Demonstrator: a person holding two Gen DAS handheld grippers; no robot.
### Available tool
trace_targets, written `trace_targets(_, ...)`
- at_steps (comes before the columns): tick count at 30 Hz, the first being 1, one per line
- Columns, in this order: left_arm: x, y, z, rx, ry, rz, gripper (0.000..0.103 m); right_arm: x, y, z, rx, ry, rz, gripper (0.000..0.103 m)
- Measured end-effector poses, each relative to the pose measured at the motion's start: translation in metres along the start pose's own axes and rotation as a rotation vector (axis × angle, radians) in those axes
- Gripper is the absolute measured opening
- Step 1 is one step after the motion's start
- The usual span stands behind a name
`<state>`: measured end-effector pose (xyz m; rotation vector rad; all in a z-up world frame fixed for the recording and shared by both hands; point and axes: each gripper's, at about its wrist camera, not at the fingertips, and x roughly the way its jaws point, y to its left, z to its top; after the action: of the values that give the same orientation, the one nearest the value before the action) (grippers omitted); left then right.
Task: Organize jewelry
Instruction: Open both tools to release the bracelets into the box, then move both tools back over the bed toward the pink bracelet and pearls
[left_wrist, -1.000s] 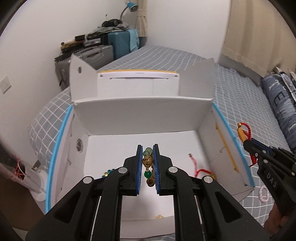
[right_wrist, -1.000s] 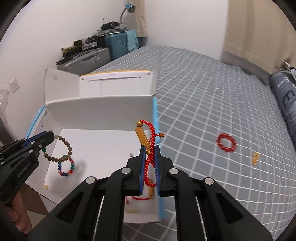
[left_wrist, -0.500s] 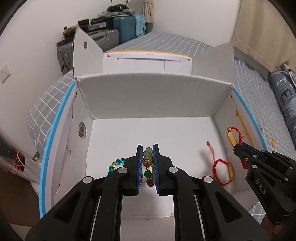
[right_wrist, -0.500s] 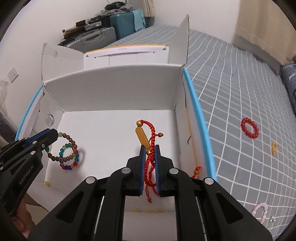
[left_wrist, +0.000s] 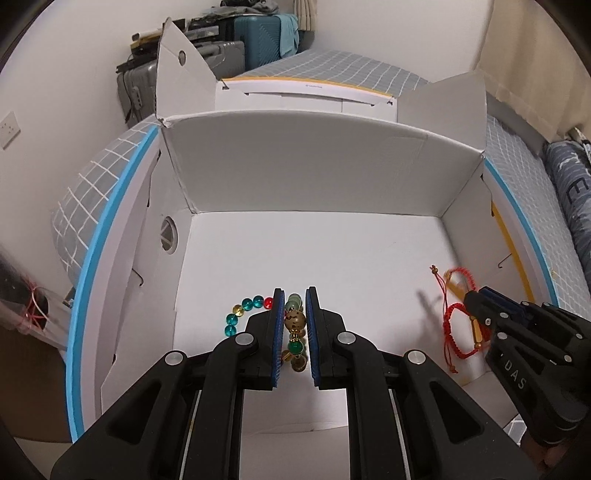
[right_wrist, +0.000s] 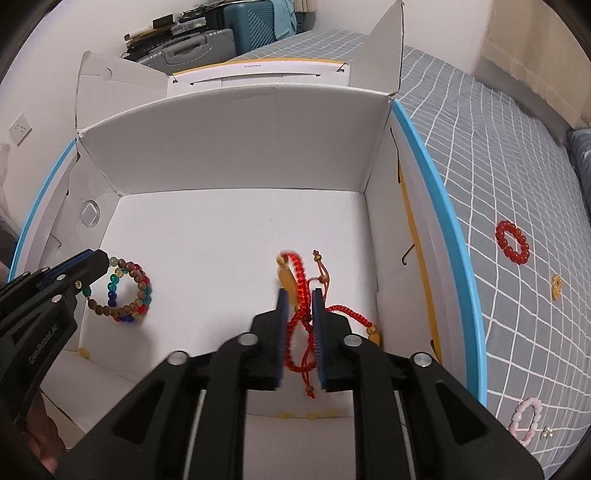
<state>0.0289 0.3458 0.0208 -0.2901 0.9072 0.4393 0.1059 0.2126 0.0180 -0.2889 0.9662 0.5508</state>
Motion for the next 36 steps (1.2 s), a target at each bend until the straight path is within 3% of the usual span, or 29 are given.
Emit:
trace_targets(3, -0.005, 0.0, 0.0, -0.002, -0.008, 0.005, 0.02, -0.009, 0.001, 0.0, -0.005, -0.03, -0.003, 0.033)
trace_targets(5, -0.008, 0.001, -0.001, -0.013, -0.018, 0.003, 0.042, -0.015, 0.001, 0.0, -0.007, -0.049, -0.01, 0.047)
trace_targets(6, -0.011, 0.002, -0.001, -0.022, -0.023, 0.003, 0.044, -0.018, 0.001, 0.001, -0.01, -0.061, -0.023, 0.057)
trace_targets(11, -0.021, 0.002, 0.0, -0.025, -0.049, 0.011, 0.065, -0.033, -0.004, 0.0, -0.007, -0.103, -0.029, 0.073)
trace_targets(15, -0.031, 0.0, 0.0, -0.027, -0.074, 0.006, 0.075, -0.047, -0.016, 0.001, 0.019, -0.138, -0.037, 0.085)
trace_targets(28, -0.058, -0.043, 0.002, 0.038, -0.145, -0.039, 0.097, -0.092, -0.095, -0.021, 0.133, -0.218, -0.095, 0.091)
trace_targets(36, -0.063, -0.101, 0.001, 0.12, -0.161, -0.087, 0.097, -0.115, -0.157, -0.048, 0.206, -0.237, -0.157, 0.091)
